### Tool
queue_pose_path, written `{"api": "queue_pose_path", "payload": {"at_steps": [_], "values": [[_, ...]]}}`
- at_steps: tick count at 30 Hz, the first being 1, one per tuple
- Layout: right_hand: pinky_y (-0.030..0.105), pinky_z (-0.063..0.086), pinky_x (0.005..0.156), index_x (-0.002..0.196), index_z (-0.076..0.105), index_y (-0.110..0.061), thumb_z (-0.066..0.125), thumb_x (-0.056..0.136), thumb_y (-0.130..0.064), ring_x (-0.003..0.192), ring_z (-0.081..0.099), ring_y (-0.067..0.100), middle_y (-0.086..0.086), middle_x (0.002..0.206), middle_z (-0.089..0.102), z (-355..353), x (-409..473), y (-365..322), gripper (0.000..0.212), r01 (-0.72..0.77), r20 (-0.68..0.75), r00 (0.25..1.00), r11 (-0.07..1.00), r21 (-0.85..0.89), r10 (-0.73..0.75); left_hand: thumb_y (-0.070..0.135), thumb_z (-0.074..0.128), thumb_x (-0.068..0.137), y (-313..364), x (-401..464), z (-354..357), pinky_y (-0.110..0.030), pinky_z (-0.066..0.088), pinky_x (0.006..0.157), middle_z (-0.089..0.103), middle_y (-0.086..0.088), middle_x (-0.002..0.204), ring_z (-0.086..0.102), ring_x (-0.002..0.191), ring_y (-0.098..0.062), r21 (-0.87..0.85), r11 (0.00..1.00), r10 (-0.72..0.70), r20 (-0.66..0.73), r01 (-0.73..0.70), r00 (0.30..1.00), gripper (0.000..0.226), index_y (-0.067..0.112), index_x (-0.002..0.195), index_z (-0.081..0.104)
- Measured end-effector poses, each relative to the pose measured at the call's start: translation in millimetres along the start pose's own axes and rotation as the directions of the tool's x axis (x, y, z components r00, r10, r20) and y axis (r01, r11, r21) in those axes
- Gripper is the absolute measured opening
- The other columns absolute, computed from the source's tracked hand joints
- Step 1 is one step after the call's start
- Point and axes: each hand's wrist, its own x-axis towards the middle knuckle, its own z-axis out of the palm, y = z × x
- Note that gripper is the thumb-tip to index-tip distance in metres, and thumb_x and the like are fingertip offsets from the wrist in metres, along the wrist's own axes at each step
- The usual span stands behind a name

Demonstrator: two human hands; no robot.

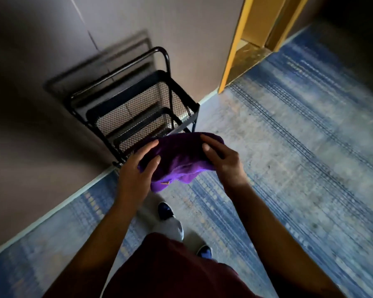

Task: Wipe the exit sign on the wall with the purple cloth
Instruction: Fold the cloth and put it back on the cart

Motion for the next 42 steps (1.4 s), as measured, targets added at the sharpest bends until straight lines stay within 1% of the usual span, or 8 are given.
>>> {"api": "queue_pose_path", "payload": {"at_steps": [7,10,16,23,27,31,35,42], "values": [[0.028,0.053,0.100,0.134,0.060,-0.047,0.076,0.086,-0.037,0.112,0.069,0.008,-0.004,0.124,0.072,59,98,-25,0.052,0.126,0.058,0.992,0.952,-0.279,-0.114,0.020,0.061,0.098,-6,91,-37,-0.011,0.043,0.104,0.067,0.031,0.123,0.058,0.122,0.009,-0.089,0.994,-0.063,-0.047,0.059,0.997,0.034,0.046,0.119,0.068],[0.025,0.057,0.093,0.130,0.065,-0.047,0.075,0.091,-0.034,0.109,0.071,0.004,-0.011,0.119,0.075,85,137,-40,0.043,0.087,0.098,0.993,0.980,-0.182,-0.070,0.027,0.061,0.095,-14,129,-57,-0.009,0.041,0.103,0.064,0.040,0.119,0.056,0.117,0.017,-0.040,0.996,-0.078,-0.084,0.075,0.993,0.031,0.039,0.123,0.069],[0.008,0.046,0.091,0.128,0.072,-0.025,0.061,0.100,-0.028,0.109,0.064,-0.013,-0.031,0.111,0.073,143,237,-33,0.031,0.104,0.165,0.983,0.988,-0.112,-0.085,0.016,0.065,0.099,-52,195,-79,-0.022,0.042,0.109,0.067,0.005,0.131,0.061,0.123,-0.010,0.122,0.981,-0.126,-0.183,0.150,0.975,0.034,0.020,0.133,0.068],[0.030,0.056,0.100,0.118,0.077,-0.018,0.052,0.107,-0.034,0.108,0.073,0.012,-0.002,0.109,0.080,180,321,2,0.032,-0.134,0.313,0.938,0.988,-0.081,0.152,0.006,0.063,0.099,-90,241,-70,-0.029,0.047,0.110,0.067,-0.010,0.133,0.062,0.123,-0.023,0.127,0.930,-0.288,-0.329,0.344,0.899,0.032,0.011,0.130,0.069],[0.017,0.057,0.082,0.121,0.075,-0.010,0.054,0.106,-0.032,0.101,0.076,0.012,0.005,0.107,0.080,175,351,11,0.033,-0.172,0.341,0.920,0.981,-0.084,0.191,0.003,0.062,0.098,-103,255,-52,-0.005,0.043,0.099,0.064,0.003,0.128,0.059,0.120,-0.011,0.057,0.917,-0.349,-0.364,0.394,0.864,0.035,0.014,0.131,0.069],[0.016,0.058,0.073,0.117,0.077,-0.015,0.059,0.104,-0.025,0.086,0.073,0.004,0.000,0.101,0.079,153,365,37,0.024,-0.183,0.360,0.897,0.957,-0.226,0.257,0.004,0.064,0.097,-127,252,-19,-0.028,0.050,0.105,0.068,-0.012,0.131,0.063,0.122,-0.025,0.048,0.841,-0.490,-0.357,0.539,0.796,0.036,0.015,0.130,0.070],[0.026,0.060,0.087,0.118,0.076,-0.022,0.064,0.101,-0.030,0.098,0.076,0.009,-0.010,0.098,0.079,135,367,67,0.022,-0.197,0.406,0.847,0.911,-0.362,0.344,0.007,0.063,0.099,-149,241,11,-0.010,0.047,0.088,0.069,-0.011,0.133,0.066,0.119,-0.029,0.045,0.754,-0.614,-0.306,0.655,0.728,0.036,0.020,0.132,0.068],[0.038,0.051,0.107,0.141,0.062,-0.018,0.059,0.104,-0.022,0.119,0.065,0.017,0.004,0.133,0.069,127,370,96,0.037,0.023,0.510,0.784,0.805,-0.593,0.353,0.011,0.062,0.099,-166,236,26,-0.014,0.049,0.074,0.067,-0.009,0.137,0.067,0.103,-0.017,0.087,0.678,-0.681,-0.299,0.730,0.669,0.040,0.027,0.135,0.065]]}}
